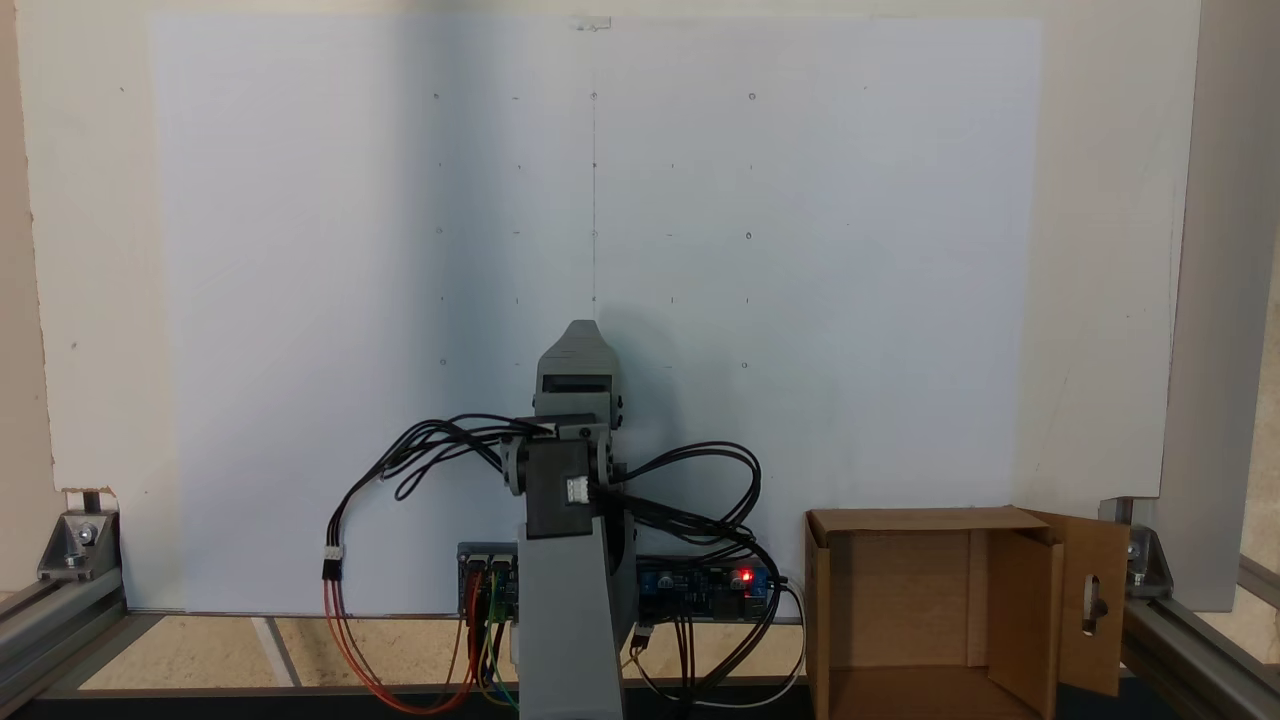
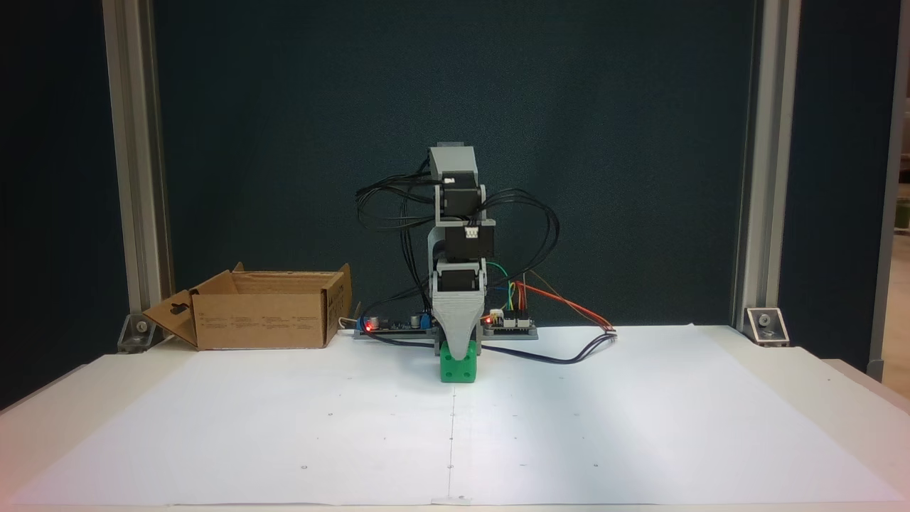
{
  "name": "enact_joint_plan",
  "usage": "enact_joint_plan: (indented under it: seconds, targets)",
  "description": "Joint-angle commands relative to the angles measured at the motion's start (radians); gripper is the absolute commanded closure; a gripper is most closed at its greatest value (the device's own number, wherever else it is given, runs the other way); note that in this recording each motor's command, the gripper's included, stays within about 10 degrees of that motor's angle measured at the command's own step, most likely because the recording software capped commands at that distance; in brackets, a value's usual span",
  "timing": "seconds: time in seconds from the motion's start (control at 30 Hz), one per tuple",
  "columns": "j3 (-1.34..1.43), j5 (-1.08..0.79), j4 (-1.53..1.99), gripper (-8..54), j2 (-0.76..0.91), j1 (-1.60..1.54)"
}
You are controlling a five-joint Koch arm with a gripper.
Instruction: Grasp a green dice and put it in the bin.
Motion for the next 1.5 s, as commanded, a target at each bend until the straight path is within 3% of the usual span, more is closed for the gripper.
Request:
enact_joint_plan:
  seconds: [0.0, 0.63, 1.07, 1.33, 1.47]
  targets:
    - [-0.015, 0.049, -0.008, 1.6, -0.014, 0.000]
    - [0.005, 0.052, -0.091, 2.5, -0.115, 0.041]
    - [0.009, 0.051, -0.181, 7.5, -0.138, 0.067]
    - [0.015, 0.052, -0.179, 34.0, -0.138, 0.066]
    - [0.014, 0.055, -0.179, 34.1, -0.135, 0.058]
